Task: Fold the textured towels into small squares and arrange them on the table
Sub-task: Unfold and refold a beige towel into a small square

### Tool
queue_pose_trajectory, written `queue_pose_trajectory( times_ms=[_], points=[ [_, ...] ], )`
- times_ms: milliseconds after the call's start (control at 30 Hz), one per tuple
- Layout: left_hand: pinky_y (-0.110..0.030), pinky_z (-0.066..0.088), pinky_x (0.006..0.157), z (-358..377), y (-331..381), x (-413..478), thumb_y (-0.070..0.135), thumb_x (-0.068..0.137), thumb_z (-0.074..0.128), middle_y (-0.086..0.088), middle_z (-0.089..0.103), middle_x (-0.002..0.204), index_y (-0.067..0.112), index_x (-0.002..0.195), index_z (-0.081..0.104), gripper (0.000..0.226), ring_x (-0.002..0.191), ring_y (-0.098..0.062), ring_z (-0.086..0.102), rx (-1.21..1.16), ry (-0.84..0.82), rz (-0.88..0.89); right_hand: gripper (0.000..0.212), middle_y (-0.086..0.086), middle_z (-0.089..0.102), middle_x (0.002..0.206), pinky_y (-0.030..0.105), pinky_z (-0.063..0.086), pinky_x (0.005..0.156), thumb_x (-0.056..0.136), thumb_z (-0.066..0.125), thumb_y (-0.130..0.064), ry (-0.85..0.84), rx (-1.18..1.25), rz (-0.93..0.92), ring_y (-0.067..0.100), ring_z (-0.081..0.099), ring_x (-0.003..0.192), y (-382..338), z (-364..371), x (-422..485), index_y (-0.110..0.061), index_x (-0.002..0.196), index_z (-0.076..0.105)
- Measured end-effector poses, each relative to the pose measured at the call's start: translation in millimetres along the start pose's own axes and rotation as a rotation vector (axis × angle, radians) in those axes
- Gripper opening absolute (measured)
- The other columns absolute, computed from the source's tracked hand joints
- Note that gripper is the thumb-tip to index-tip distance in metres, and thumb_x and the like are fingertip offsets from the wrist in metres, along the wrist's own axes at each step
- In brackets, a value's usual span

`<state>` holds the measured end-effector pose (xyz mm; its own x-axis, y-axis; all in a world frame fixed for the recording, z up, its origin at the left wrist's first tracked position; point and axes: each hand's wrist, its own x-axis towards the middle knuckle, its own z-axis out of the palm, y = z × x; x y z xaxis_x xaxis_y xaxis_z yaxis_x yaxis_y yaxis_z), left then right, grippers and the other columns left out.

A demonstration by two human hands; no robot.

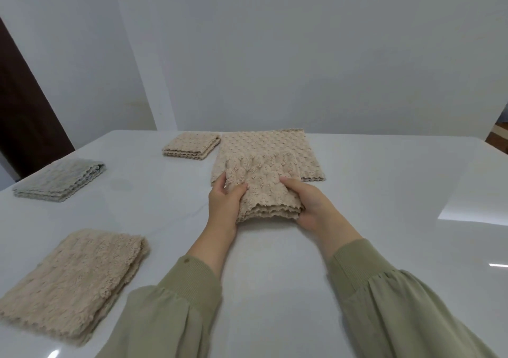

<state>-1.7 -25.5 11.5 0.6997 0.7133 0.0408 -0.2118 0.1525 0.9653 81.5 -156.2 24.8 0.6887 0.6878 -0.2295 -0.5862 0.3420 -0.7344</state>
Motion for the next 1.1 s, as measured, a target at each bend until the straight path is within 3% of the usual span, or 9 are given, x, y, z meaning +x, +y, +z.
queue_pose_trajectory(
  times_ms=[167,333,433,533,633,700,800,967,1100],
  points=[
    [-0.043,0.05,0.096,25.3,-4.2,16.8,0.006,0.087,0.06,-0.004,0.063,0.121,0.015,0.131,0.051,0.046,0.108,-0.02,0.063,-0.073,0.124,0.023,0.047,0.021,0.06,0.124,0.043,0.037,0.107,0.092,0.051,-0.037,-0.087,0.438,-0.06,0.033,0.054,0.119,-10.1,-0.6,15.4,-0.001,0.122,0.056],
    [-0.041,0.047,0.1,59.6,-9.0,31.1,0.017,0.083,0.064,-0.001,0.058,0.13,0.018,0.136,0.045,0.056,0.116,-0.015,0.057,0.063,0.134,0.057,0.043,0.018,0.061,0.125,0.047,0.042,0.103,0.088,0.061,-0.024,-0.053,0.236,-0.102,0.033,0.058,0.116,-22.8,-3.2,33.8,-0.003,0.125,0.055],
    [-0.035,0.05,0.093,85.1,-7.5,41.6,0.016,0.086,0.06,0.003,0.063,0.118,0.019,0.132,0.048,0.047,0.105,-0.012,0.062,0.098,0.072,0.055,0.032,0.021,0.063,0.119,0.049,0.048,0.095,0.09,0.057,-0.004,0.114,0.091,-0.202,0.034,0.062,0.108,-42.4,-9.1,43.7,0.002,0.122,0.056],
    [-0.025,0.043,0.088,112.5,-6.0,56.1,0.02,0.093,0.049,0.009,0.061,0.113,0.018,0.135,0.045,0.042,0.098,-0.006,0.057,0.136,0.049,0.02,0.031,0.018,0.065,0.112,0.044,0.055,0.084,0.09,0.055,-0.003,0.318,0.03,-0.24,0.033,0.065,0.1,-65.3,-16.3,54.9,-0.001,0.12,0.057],
    [-0.015,0.04,0.089,125.1,-18.3,65.2,0.024,0.099,0.037,0.007,0.061,0.109,0.016,0.136,0.046,0.04,0.102,-0.006,0.053,0.533,0.034,0.253,0.028,0.015,0.067,0.107,0.046,0.056,0.08,0.088,0.055,-0.007,0.485,0.038,-0.293,0.032,0.066,0.095,-88.7,-37.0,72.7,-0.006,0.116,0.059],
    [-0.029,0.033,0.105,130.2,-39.3,73.6,0.027,0.1,0.032,-0.002,0.058,0.125,0.015,0.139,0.043,0.042,0.123,-0.019,0.045,1.006,-0.111,0.499,0.027,0.012,0.066,0.109,0.049,0.054,0.087,0.088,0.055,-0.009,0.606,-0.014,-0.375,0.031,0.064,0.098,-103.6,-57.5,84.3,-0.01,0.115,0.059],
    [-0.041,0.013,0.116,140.9,-58.0,83.6,0.038,0.099,0.024,-0.001,0.024,0.155,0.022,0.148,0.024,0.051,0.143,-0.02,0.017,1.477,-0.354,0.506,0.035,0.01,0.063,0.118,0.045,0.05,0.095,0.088,0.056,-0.017,0.771,-0.145,-0.458,0.029,0.06,0.109,-123.1,-89.0,96.9,-0.009,0.122,0.057],
    [-0.043,0.005,0.117,142.2,-60.9,88.9,0.041,0.097,0.023,0.003,0.014,0.158,0.027,0.149,0.02,0.054,0.145,-0.017,0.008,1.559,-0.411,0.437,0.034,0.005,0.061,0.107,0.034,0.05,0.091,0.09,0.057,-0.019,0.845,-0.214,-0.475,0.023,0.06,0.103,-146.5,-130.0,113.4,-0.007,0.122,0.057],
    [-0.042,0.007,0.117,142.9,-60.6,88.2,0.041,0.097,0.023,0.004,0.015,0.158,0.028,0.149,0.021,0.053,0.145,-0.016,0.01,1.569,-0.399,0.443,0.035,0.009,0.062,0.12,0.021,0.043,0.08,0.091,0.056,-0.014,0.89,-0.296,-0.551,0.022,0.058,0.111,-165.9,-144.0,123.0,-0.005,0.125,0.055]
  ],
)
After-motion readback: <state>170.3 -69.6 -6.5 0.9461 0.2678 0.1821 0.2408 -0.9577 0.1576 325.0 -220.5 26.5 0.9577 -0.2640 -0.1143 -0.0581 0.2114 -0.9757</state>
